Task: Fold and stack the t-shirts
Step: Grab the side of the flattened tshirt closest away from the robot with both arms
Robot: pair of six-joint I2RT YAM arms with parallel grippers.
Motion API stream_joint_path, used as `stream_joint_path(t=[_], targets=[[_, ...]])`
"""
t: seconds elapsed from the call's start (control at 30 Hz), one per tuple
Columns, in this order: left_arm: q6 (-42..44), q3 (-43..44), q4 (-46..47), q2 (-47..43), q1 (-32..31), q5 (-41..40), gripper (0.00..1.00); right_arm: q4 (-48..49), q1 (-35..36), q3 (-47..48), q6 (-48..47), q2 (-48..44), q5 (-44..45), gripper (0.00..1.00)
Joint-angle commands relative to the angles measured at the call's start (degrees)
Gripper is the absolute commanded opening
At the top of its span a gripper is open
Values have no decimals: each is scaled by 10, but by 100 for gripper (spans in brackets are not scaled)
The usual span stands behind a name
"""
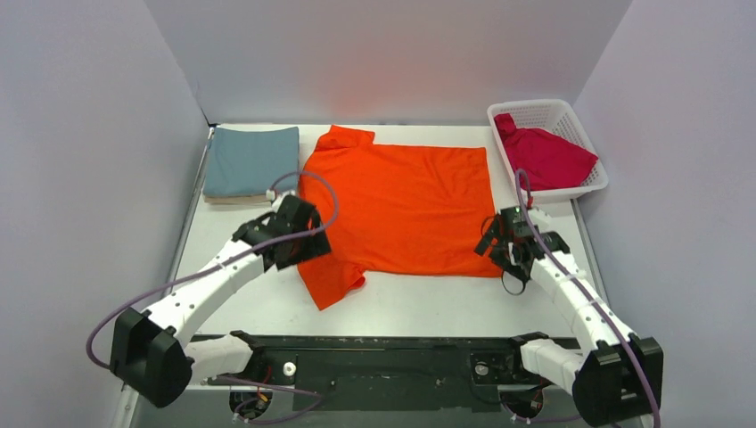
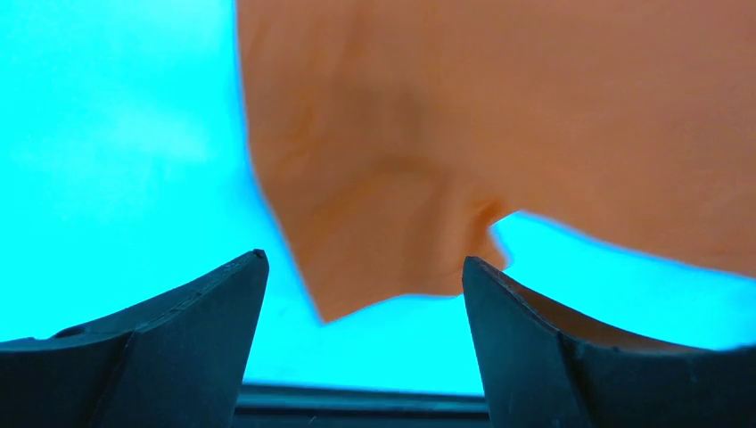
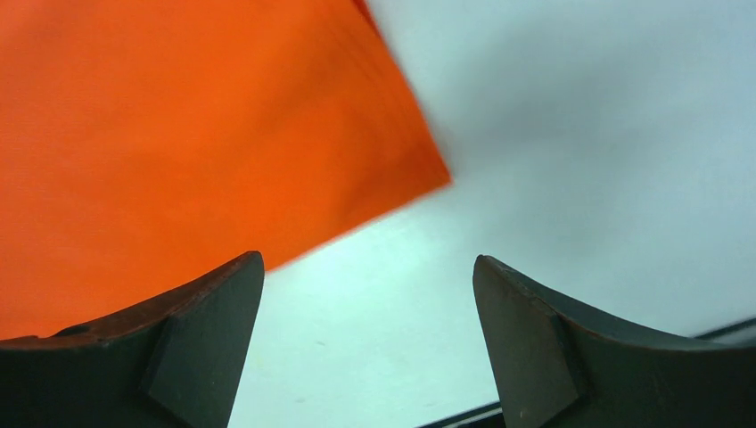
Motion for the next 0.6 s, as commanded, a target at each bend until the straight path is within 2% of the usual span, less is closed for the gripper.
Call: stream_joint_path(t=[0.0, 0.17, 0.33, 0.5, 0.57], targets=[[-102, -150, -11, -75, -20, 17, 90, 10, -19, -105, 36, -78, 20, 82], [-120, -232, 68, -97, -32, 86, 88, 27, -31, -152, 40, -85, 29, 82], [-128, -250, 113, -47, -43, 104, 69, 54, -37, -160, 50, -65, 41, 81], [-128, -248, 126, 4, -50, 110, 61, 74, -48, -165, 65, -43, 39, 81], [-129, -243, 125, 18, -57, 107, 53, 79, -53, -168, 70, -37, 37, 81]])
